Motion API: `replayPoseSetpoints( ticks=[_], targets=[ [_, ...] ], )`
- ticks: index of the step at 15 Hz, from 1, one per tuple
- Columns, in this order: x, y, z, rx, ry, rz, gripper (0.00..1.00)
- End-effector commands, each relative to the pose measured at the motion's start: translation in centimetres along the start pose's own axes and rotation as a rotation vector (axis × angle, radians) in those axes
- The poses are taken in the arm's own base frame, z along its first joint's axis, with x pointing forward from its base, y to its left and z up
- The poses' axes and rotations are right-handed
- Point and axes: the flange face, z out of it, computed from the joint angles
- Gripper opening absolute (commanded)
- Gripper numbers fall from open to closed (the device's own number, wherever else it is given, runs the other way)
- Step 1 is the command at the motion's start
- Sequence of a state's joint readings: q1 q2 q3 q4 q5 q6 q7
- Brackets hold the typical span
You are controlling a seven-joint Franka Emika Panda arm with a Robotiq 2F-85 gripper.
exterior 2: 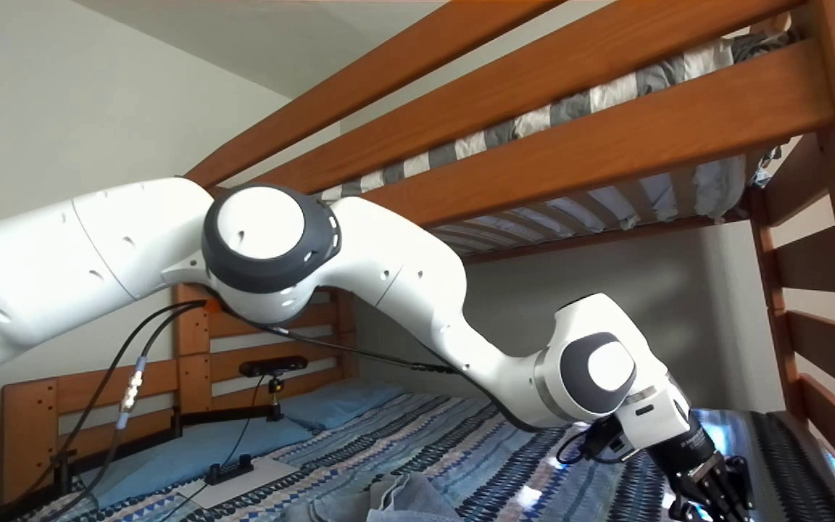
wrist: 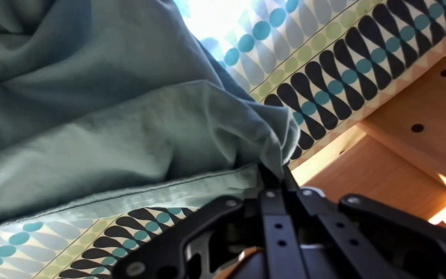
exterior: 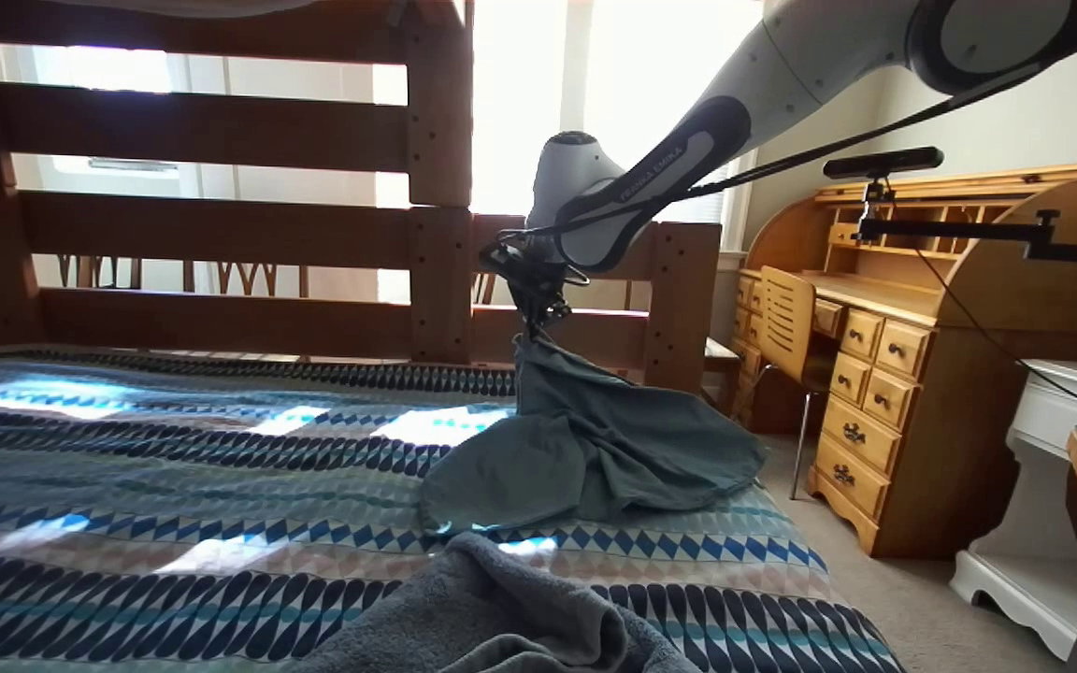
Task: Unfold the cloth
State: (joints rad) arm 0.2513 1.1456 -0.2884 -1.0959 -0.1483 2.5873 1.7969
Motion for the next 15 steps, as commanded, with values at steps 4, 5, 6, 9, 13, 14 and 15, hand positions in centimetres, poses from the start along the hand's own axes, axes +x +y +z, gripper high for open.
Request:
replayPoseSetpoints(
  ticks=[4, 5, 6, 9, 13, 14, 15],
  targets=[
    [1.4, -0.2, 3.7, -0.055, 0.144, 0.103, 0.01],
    [1.7, 0.2, 4.3, -0.084, 0.162, 0.126, 0.01],
    [2.0, 0.6, 4.8, -0.115, 0.182, 0.152, 0.01],
    [2.7, 1.8, 6.1, -0.192, 0.235, 0.23, 0.01],
    [2.7, 2.4, 6.9, -0.224, 0.267, 0.298, 0.01],
    [2.8, 2.7, 6.5, -0.237, 0.237, 0.257, 0.04],
    [2.8, 2.7, 6.7, -0.239, 0.242, 0.264, 0.04]
  ],
)
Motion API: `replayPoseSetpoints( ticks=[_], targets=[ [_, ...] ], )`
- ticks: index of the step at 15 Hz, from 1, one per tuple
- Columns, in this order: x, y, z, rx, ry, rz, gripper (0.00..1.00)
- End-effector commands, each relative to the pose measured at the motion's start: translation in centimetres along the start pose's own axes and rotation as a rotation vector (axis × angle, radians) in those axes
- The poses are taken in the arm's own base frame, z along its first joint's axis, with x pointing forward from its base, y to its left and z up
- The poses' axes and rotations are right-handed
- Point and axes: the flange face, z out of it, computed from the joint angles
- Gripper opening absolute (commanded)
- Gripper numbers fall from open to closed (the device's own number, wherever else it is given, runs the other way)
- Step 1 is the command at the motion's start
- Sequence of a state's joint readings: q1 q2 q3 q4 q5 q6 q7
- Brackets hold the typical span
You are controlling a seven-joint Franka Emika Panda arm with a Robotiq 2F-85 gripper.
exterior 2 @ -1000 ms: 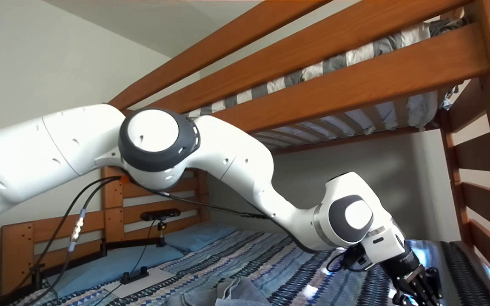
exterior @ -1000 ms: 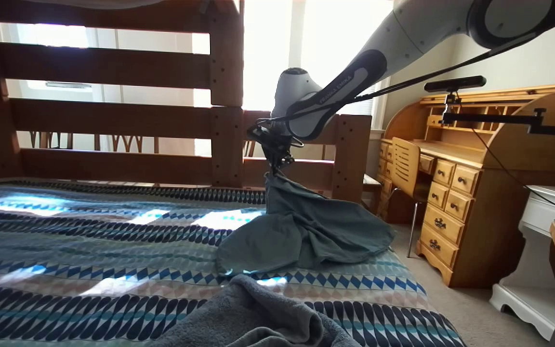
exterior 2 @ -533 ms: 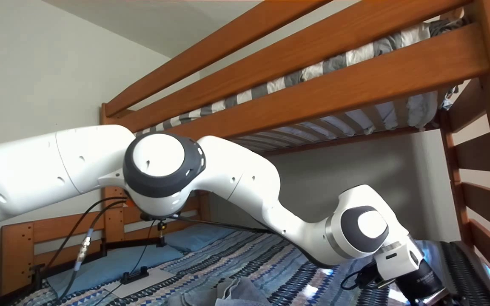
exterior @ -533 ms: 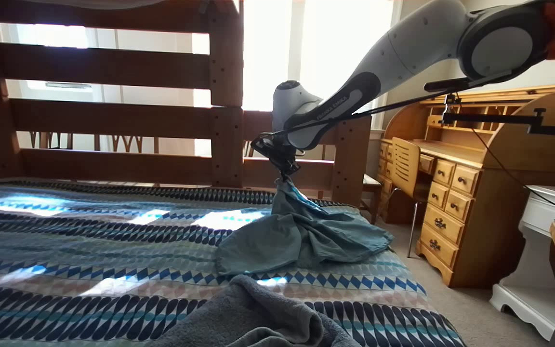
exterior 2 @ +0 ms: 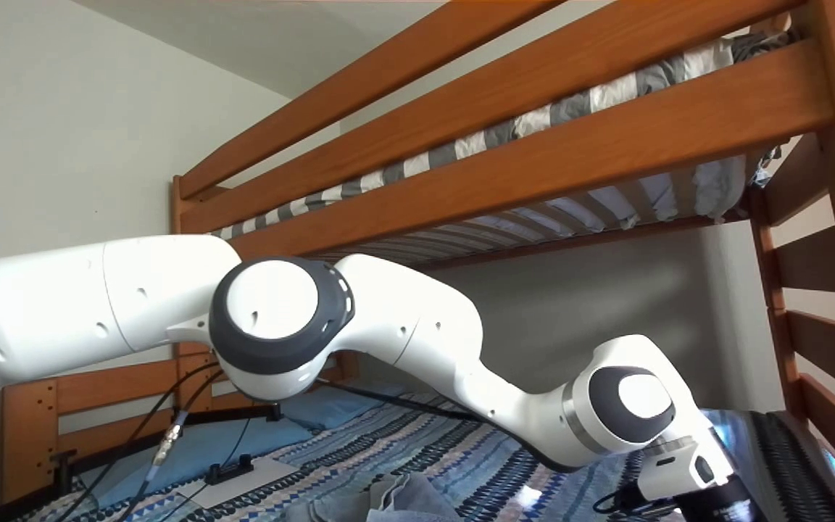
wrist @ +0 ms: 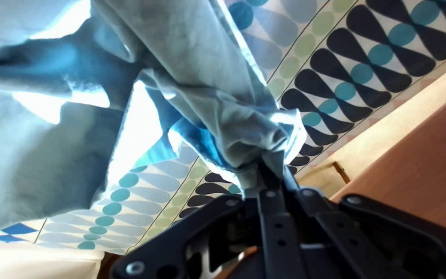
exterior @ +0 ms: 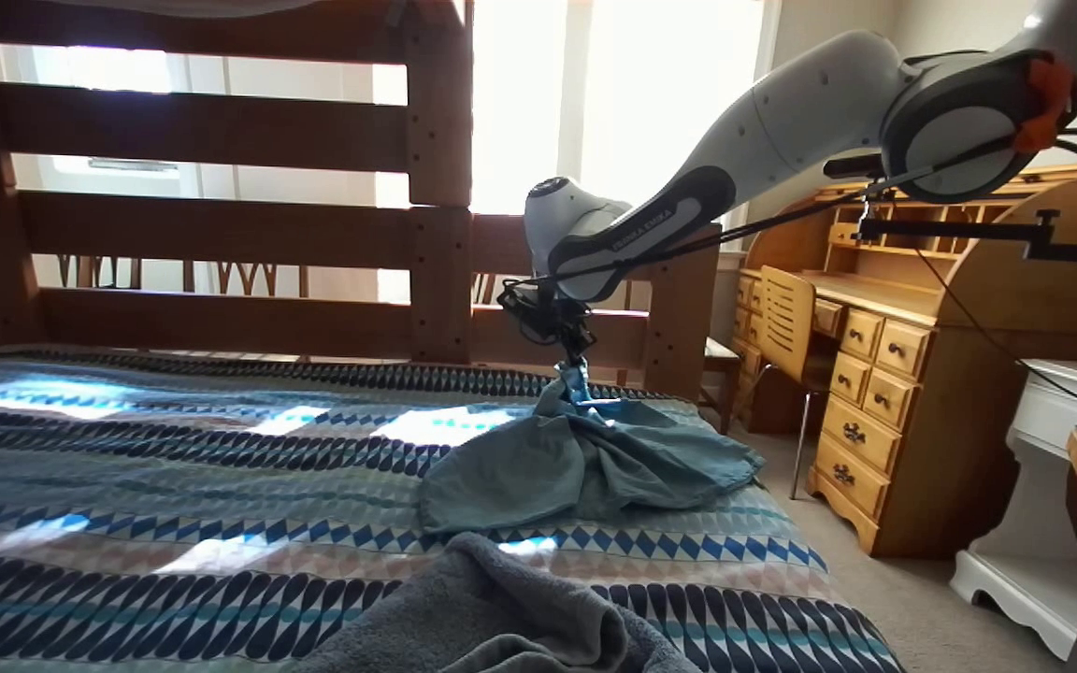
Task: Unfold the cloth
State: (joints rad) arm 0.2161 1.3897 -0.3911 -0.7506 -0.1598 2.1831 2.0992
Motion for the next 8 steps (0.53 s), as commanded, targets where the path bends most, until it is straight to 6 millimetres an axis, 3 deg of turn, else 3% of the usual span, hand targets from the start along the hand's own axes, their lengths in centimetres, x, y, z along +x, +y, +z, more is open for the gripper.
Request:
replayPoseSetpoints(
  ticks=[1, 2, 3, 4, 8],
  targets=[
    [-0.1, 0.0, 0.1, 0.001, 0.001, 0.004, 0.04],
    [-0.1, 0.0, 0.1, 0.003, 0.001, 0.007, 0.01],
    [-0.2, -0.2, -0.3, 0.004, -0.013, 0.007, 0.29],
    [-0.3, -0.5, -1.0, 0.019, -0.027, 0.0, 0.3],
    [-1.2, -1.3, -3.5, 0.081, -0.108, -0.068, 0.56]
  ],
)
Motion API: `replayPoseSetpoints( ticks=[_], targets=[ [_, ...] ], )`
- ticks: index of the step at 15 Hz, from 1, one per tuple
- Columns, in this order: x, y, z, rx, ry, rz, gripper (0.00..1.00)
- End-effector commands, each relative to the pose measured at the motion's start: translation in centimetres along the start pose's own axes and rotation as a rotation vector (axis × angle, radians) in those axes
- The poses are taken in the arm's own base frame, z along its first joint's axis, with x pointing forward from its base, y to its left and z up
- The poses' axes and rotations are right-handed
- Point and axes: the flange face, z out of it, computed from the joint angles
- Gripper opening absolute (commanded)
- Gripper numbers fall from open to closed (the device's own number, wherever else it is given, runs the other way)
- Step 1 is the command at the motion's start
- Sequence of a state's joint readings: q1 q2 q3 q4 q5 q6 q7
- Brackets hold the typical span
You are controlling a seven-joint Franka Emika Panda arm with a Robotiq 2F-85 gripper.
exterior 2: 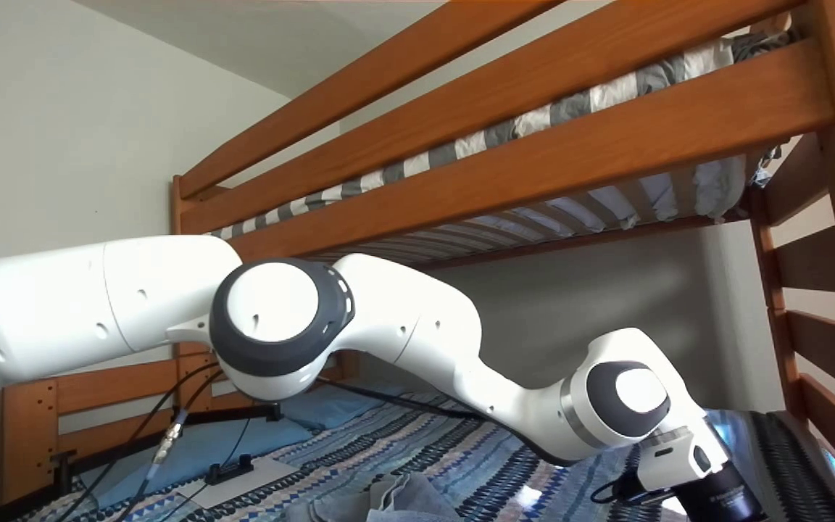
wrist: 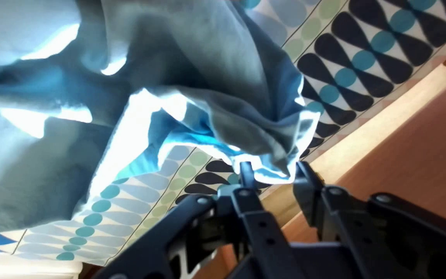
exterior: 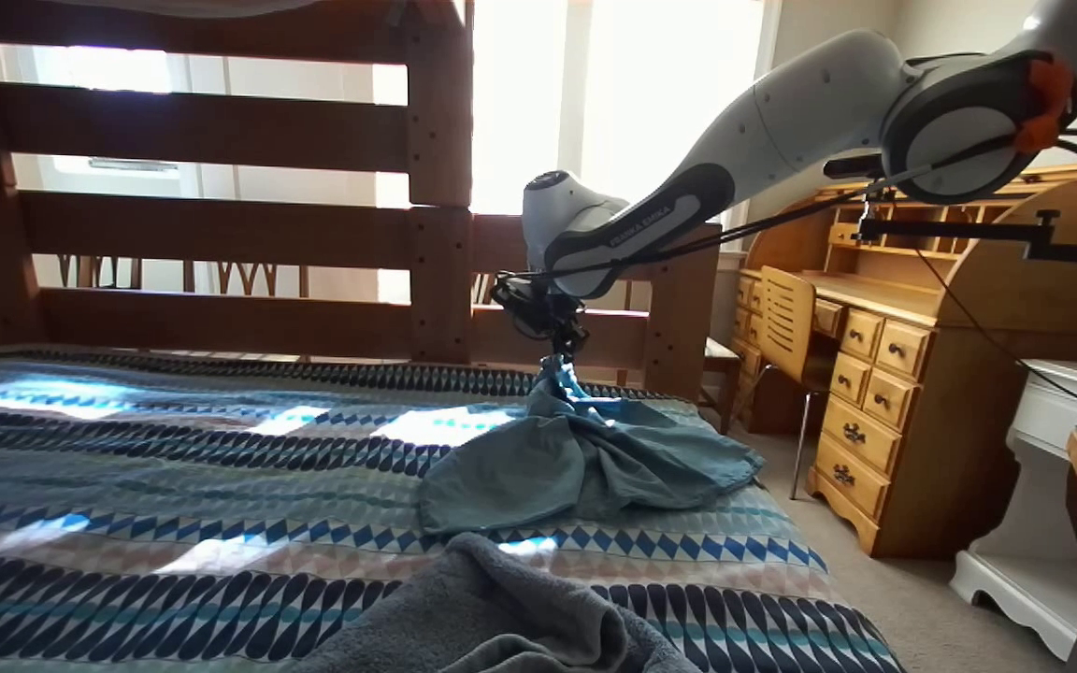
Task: Unfold the cloth
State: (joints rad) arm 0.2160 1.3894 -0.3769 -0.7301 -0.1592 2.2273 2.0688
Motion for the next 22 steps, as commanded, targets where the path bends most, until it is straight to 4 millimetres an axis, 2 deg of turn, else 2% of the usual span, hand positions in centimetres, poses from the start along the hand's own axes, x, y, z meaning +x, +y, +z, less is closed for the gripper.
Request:
replayPoseSetpoints(
  ticks=[1, 6, 10, 15, 22],
  targets=[
    [-0.6, -1.0, -2.8, 0.04, -0.083, -0.062, 0.64],
    [-1.2, -1.5, -5.9, 0.045, -0.143, -0.189, 0.98],
    [-0.9, -1.2, -8.3, 0.037, -0.195, -0.33, 1.0],
    [0.3, -0.5, -11.4, 0.077, -0.274, -0.469, 1.0],
    [3.5, 1.8, -14.4, 0.107, -0.375, -0.648, 1.0]
  ],
)
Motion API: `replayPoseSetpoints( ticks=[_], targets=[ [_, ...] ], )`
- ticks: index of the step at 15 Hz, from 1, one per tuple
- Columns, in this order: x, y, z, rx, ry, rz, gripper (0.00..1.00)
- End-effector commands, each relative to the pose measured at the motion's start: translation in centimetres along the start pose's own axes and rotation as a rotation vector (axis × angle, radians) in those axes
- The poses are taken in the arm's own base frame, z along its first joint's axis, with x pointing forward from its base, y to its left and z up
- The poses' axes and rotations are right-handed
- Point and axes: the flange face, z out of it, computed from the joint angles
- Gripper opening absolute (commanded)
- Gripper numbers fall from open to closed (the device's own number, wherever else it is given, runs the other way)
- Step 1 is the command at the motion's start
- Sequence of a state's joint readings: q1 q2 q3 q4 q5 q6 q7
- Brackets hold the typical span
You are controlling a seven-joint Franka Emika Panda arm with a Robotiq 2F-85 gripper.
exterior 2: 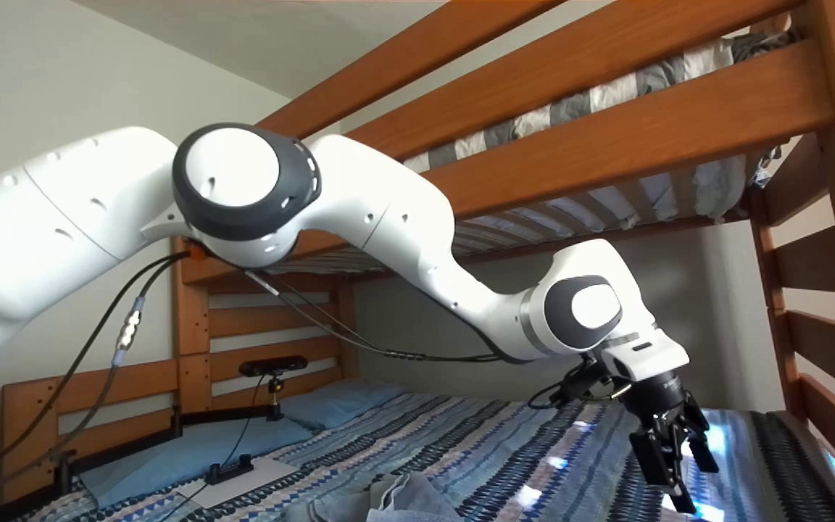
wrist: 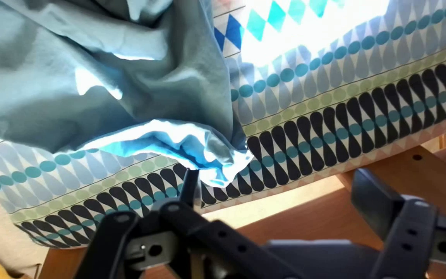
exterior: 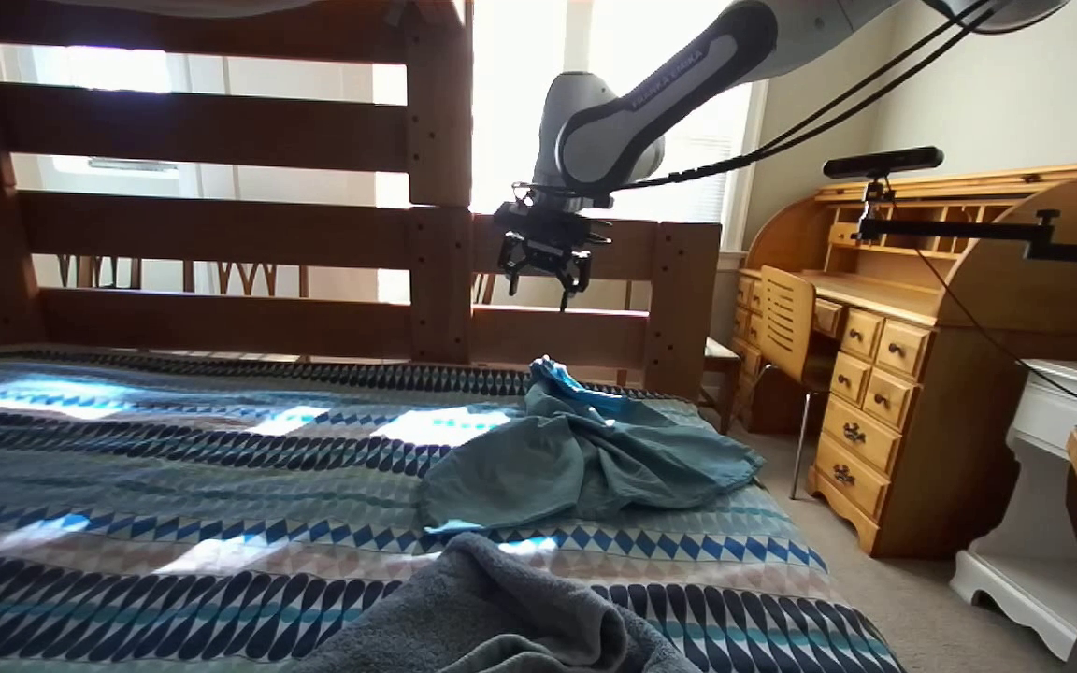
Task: Unfold the cloth
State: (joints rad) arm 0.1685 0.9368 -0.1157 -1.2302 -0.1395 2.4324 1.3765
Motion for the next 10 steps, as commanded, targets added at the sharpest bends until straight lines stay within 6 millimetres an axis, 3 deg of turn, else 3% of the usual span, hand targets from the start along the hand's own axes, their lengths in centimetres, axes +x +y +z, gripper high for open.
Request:
replayPoseSetpoints(
  ticks=[1, 4, 5, 10],
  targets=[
    [0.0, 3.2, -2.7, 0.008, -0.082, -0.091, 1.0],
    [0.0, 5.6, -4.0, -0.006, -0.102, -0.152, 1.0],
    [0.4, 3.1, -2.4, -0.016, -0.058, -0.124, 1.0],
    [0.2, 4.9, -3.4, -0.03, -0.073, -0.152, 1.0]
  ],
)
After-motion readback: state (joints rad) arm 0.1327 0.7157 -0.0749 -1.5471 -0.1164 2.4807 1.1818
